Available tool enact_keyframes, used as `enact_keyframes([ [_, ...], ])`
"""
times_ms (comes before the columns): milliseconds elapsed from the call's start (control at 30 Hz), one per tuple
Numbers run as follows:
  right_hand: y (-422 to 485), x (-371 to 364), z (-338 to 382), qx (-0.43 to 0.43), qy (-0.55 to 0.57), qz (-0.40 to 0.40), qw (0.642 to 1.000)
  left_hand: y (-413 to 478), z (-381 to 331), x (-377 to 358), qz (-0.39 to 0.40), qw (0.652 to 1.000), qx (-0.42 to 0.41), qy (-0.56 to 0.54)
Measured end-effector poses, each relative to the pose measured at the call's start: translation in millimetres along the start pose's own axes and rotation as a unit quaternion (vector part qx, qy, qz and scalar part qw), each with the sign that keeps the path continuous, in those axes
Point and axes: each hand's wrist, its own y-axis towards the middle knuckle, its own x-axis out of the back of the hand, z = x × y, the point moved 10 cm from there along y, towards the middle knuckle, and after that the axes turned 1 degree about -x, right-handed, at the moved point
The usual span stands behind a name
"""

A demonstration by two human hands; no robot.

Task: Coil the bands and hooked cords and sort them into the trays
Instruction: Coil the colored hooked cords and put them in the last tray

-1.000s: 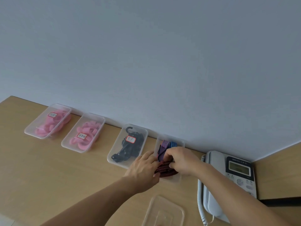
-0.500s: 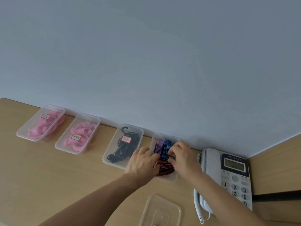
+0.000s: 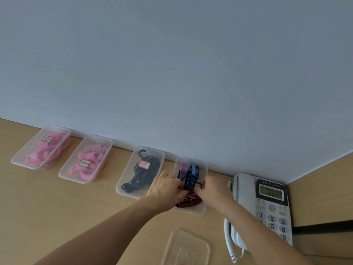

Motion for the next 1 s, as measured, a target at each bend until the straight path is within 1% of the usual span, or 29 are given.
enact_keyframes([
  [100, 3.7, -2.6, -6.8, -0.039, 0.104, 0.018, 0.994, -1.1, 0.7, 2.1, -0.004, 1.0, -0.002, -0.003],
  [167, 2.7, -1.5, -8.0, -0.046, 0.137, 0.011, 0.989, -2.3, 0.8, 2.8, -0.006, 1.0, -0.001, -0.012],
  [233, 0.0, -0.6, -8.8, -0.054, 0.147, 0.006, 0.988, -3.5, 1.1, 2.4, -0.005, 1.0, 0.0, -0.017],
  [433, -2.3, -0.8, -14.9, -0.088, 0.129, 0.003, 0.988, -3.9, -2.4, -3.8, 0.012, 1.0, -0.014, 0.009],
  [533, -1.9, 3.1, -8.5, -0.062, 0.115, -0.017, 0.991, -4.2, -1.6, -6.4, 0.013, 0.999, -0.02, 0.021],
  [633, 0.8, 10.5, -2.2, -0.034, 0.142, -0.04, 0.989, -3.6, 0.2, -5.2, 0.0, 1.0, -0.014, 0.021],
  [767, 7.0, 15.7, 5.6, -0.003, 0.109, -0.061, 0.992, -1.8, -1.5, -0.5, -0.026, 0.999, 0.0, 0.036],
  [833, 7.8, 15.5, 7.6, 0.008, 0.11, -0.071, 0.991, -1.6, -1.1, 3.0, -0.041, 0.998, 0.007, 0.04],
  [933, 7.3, 14.9, 4.1, 0.012, 0.119, -0.092, 0.989, -1.5, -0.4, 3.6, -0.048, 0.998, 0.011, 0.031],
  [1000, 6.7, 15.8, 1.7, 0.003, 0.095, -0.109, 0.989, -0.8, -0.3, 2.9, -0.049, 0.999, 0.016, 0.018],
])
